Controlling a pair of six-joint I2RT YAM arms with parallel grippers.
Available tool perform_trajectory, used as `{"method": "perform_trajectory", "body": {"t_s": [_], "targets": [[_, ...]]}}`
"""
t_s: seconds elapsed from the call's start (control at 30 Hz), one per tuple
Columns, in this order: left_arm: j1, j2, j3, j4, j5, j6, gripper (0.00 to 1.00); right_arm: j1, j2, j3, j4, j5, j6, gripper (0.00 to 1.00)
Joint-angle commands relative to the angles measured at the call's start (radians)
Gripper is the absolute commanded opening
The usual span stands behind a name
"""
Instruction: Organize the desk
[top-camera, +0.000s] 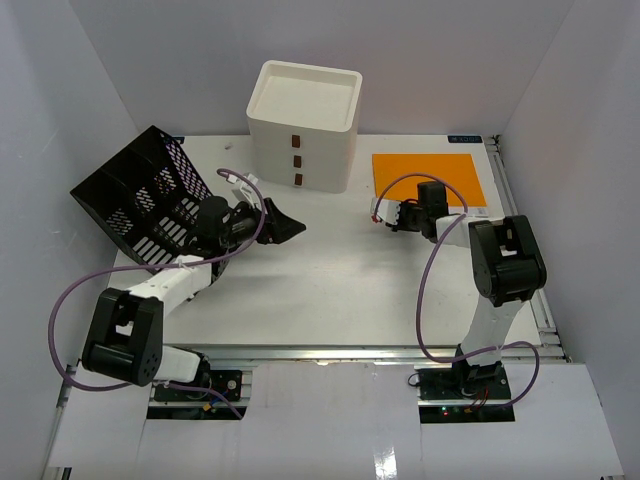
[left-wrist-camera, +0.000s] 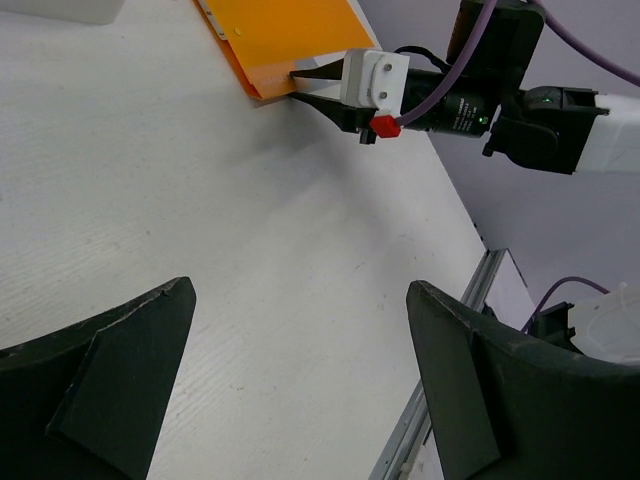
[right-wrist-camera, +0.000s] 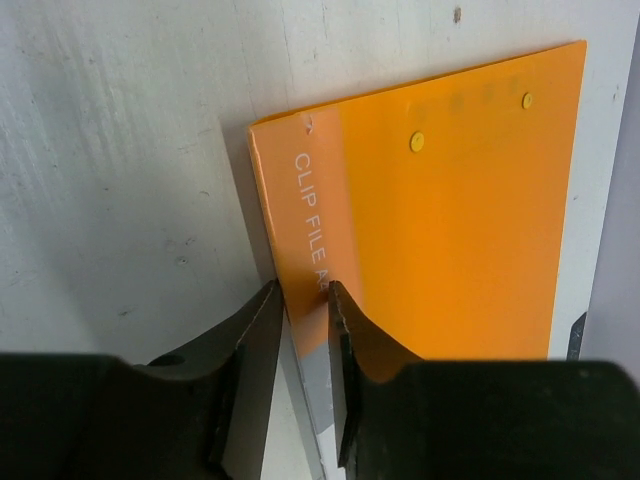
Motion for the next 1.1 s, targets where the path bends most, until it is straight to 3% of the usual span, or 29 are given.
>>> {"method": "perform_trajectory", "body": {"t_s": [0.0,0.17,0.47,0.87,1.07], "targets": [[-0.069,0.008,-0.027,0.048,-0.079,-0.069,0.98,0.002,-0.011,-0.047,0.02,-0.029,0.02,0.24],[-0.139,0.042,-0.05,0.106,-0.172,-0.168,0.98,0.003,-0.036,-0.08,0.051,-0.03,0.049,0.13],[-0.211,0.166,-0.012,0.187,-0.386,-0.378,0.98,0.004,-0.196,-0.156,0.045,-0.075,0.116,0.1],[-0.337,0.475,0.223,0.223,-0.405,-0.535,0.98,0.016,-0.538,-0.355,-0.049,-0.176,0.219,0.08],[-0.39,0.588,0.345,0.221,-0.387,-0.573,0.98,0.082,-0.691,-0.436,-0.088,-0.174,0.22,0.08]]}}
